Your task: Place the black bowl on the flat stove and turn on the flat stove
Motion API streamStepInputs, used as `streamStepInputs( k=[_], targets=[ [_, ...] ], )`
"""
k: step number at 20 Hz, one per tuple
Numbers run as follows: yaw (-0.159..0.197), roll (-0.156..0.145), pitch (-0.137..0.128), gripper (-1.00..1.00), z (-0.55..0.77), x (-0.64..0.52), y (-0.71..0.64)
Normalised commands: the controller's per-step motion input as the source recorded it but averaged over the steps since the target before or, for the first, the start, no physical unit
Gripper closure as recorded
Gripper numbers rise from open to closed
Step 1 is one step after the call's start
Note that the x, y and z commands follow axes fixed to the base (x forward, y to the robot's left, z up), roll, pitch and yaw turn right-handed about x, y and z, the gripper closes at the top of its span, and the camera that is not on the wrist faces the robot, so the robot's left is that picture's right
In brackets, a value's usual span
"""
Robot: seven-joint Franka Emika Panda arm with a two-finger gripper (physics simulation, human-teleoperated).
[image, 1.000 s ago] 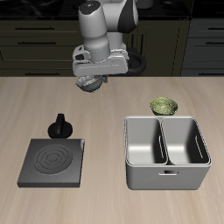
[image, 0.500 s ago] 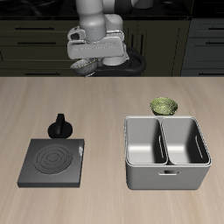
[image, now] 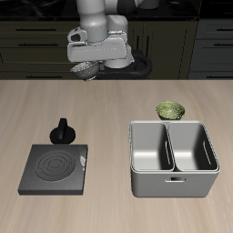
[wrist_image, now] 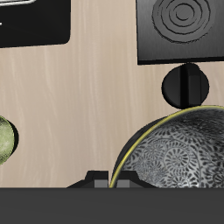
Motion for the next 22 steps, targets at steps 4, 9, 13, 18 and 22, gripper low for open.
streamStepInputs(
  k=[4, 9, 13, 18, 22],
  targets=[
    [0.022, -0.013, -0.022, 1.00, 0.13, 0.25, -0.14],
    [0.011, -0.005, -0.005, 1.00, 0.07, 0.31, -0.13],
    [0.030, 0.015, -0.012, 1.00, 0.02, 0.32, -0.06],
    [-0.015, -0.036, 0.025, 1.00, 0.01, 0.36, -0.20],
    [-0.003, -0.037, -0.005, 1.00, 0.07, 0.44, -0.31]
  ],
)
